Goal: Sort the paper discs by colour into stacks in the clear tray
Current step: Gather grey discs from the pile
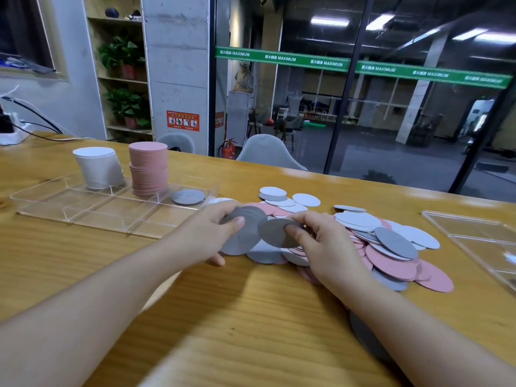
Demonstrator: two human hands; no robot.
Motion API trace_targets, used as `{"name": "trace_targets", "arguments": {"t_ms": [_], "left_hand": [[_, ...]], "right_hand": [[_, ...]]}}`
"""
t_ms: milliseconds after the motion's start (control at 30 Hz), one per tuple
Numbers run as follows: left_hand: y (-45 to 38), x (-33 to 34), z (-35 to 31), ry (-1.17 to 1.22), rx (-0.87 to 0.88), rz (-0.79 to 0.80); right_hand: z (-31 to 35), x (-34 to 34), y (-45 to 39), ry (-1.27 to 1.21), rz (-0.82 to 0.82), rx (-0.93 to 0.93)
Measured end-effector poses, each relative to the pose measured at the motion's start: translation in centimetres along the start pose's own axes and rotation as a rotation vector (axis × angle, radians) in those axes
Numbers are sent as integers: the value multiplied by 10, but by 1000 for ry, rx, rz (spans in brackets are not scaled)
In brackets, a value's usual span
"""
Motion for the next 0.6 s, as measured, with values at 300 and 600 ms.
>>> {"name": "trace_targets", "arguments": {"t_ms": [300, 600], "left_hand": [[5, 28, -17, -144, 107, 144], [7, -19, 1, -99, 51, -263]], "right_hand": [[-3, 13, 1, -94, -28, 3], [-15, 36, -11, 403, 183, 47]]}}
Point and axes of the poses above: each hand's wrist, its own y-axis away from the middle knuckle, its own x-axis out of the palm, z = x × y, the point moved 9 cm from there along -y, towards the middle knuckle, and after that the axes turned 10 degrees about z, right-handed, at the moved point
